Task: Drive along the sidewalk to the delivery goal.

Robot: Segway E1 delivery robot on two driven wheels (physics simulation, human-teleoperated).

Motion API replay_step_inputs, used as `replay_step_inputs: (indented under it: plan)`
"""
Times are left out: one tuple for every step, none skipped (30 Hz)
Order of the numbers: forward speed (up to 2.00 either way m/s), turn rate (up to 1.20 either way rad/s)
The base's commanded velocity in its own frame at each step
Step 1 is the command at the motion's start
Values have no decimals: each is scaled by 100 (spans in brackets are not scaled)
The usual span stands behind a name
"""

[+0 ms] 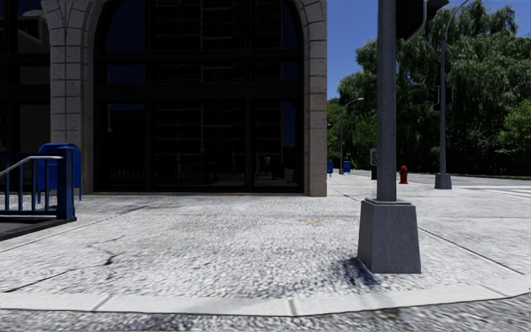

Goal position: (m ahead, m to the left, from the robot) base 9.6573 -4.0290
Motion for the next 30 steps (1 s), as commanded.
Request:
replay_step_inputs:
  plan:
    - [109,0]
    - [122,0]
    - [122,0]
    - [141,0]
    - [148,0]
    - [148,0]
    - [150,0]
    - [150,0]
    - [150,0]
    - [150,0]
    - [151,0]
    - [151,0]
    - [151,0]
    - [151,0]
    - [151,0]
    - [151,0]
    - [151,0]
    - [152,0]
    - [154,0]
    - [154,0]
    - [154,0]
    - [154,0]
    - [154,0]
    - [154,0]
    - [154,0]
    - [154,0]
    - [154,0]
    - [154,-8]
    - [154,-8]
    - [154,-21]
